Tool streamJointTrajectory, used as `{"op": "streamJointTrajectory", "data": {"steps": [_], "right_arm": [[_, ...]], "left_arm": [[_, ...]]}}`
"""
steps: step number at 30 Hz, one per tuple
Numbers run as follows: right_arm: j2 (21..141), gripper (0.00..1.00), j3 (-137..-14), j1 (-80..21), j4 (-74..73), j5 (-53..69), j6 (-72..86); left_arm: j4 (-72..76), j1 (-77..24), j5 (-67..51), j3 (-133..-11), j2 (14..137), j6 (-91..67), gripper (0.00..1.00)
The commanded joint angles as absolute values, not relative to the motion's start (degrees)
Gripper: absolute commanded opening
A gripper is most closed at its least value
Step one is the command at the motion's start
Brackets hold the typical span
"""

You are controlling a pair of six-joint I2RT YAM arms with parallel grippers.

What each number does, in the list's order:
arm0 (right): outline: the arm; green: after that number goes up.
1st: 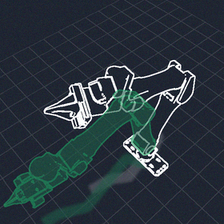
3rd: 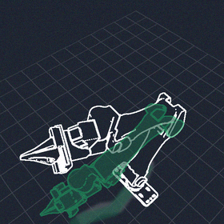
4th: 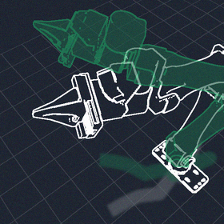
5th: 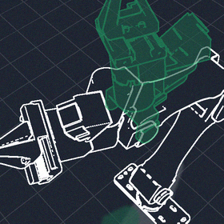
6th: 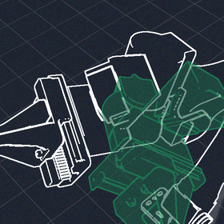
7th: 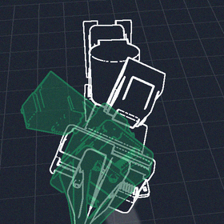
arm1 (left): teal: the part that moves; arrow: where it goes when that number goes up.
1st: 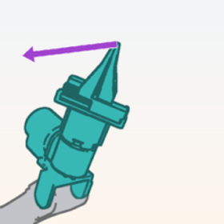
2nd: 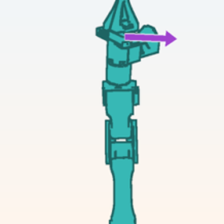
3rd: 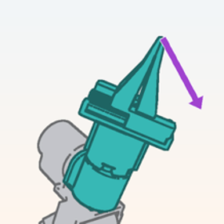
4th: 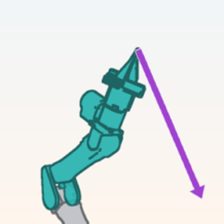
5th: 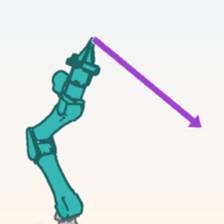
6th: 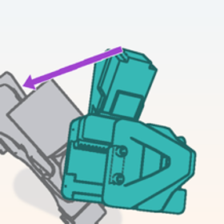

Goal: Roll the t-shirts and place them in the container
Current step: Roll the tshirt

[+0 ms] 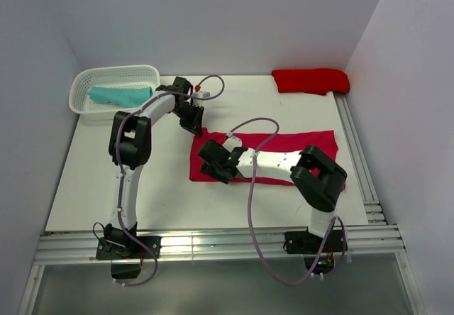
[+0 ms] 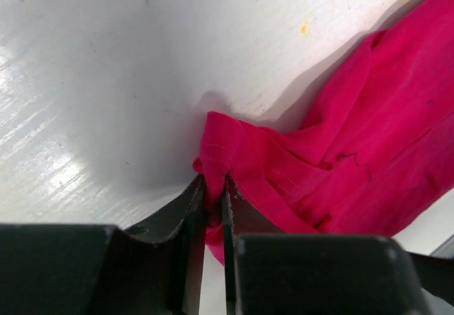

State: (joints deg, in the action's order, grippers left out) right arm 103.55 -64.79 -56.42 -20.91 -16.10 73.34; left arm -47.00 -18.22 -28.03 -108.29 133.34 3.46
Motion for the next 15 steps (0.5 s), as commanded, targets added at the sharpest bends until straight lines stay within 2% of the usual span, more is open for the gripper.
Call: {"op": "streamJointTrajectory", "data": {"steps": [1,6,15], "right_arm": [[99.3,0.68,-70.0,-57.2,-28.6,-21.3,72.2],[102.7,0.68,-79.2,-58.4,-33.9,-23.7,69.4],[116.7,0.65,-94.8,-59.1,-39.0,-23.6,65.6]], "left_arm": [[-49.3,-19.4,-23.6,-109.8,131.8,5.9,0.17],[-49.2,-20.2,-21.4,-109.7,131.4,6.1,0.17],[-49.8,-20.4,-20.0,-111.4,131.5,5.4,0.18]]}}
